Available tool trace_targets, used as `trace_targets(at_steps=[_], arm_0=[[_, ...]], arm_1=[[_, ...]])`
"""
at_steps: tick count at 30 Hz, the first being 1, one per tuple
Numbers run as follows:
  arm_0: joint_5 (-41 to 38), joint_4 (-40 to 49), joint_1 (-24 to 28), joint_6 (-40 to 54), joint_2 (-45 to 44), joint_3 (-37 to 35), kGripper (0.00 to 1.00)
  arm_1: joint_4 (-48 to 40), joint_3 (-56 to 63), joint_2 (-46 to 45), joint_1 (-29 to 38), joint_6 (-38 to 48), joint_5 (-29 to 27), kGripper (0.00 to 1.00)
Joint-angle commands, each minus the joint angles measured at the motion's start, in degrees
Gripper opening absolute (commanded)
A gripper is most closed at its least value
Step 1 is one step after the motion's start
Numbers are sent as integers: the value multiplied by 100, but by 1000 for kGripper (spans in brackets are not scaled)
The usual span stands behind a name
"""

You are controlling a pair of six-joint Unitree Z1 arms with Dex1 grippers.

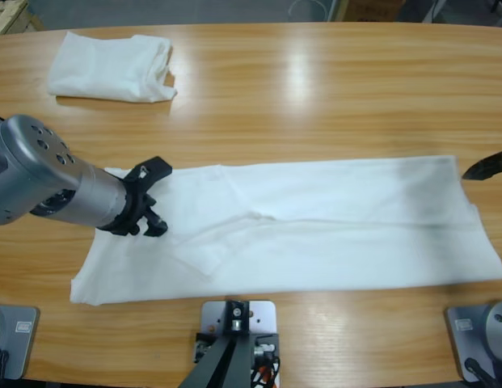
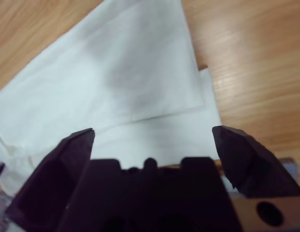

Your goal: Fold clothes

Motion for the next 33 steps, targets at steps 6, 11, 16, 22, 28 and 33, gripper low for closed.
trace_targets(at_steps=[6, 11, 16, 22, 28, 33], arm_0=[[27, 476, 270, 460, 240, -356, 747], [-112, 534, 254, 573, 238, -161, 752], [-121, 534, 254, 647, 321, -161, 752], [-423, 518, 254, 916, 736, -215, 757], [-483, 588, 256, 1158, 1066, -387, 757], [-423, 792, 664, 1517, 1265, -655, 757]], arm_1=[[-111, 313, 353, 95, 721, 105, 1000], [-524, 406, 1014, 561, 1266, 96, 1000], [-955, 464, 1816, 955, 1822, 119, 1000], [-1327, 573, 2390, 960, 2091, 71, 1000], [-1668, 509, 2812, 923, 2108, -41, 1000], [-1660, 165, 3002, 916, 1946, -170, 1000]])
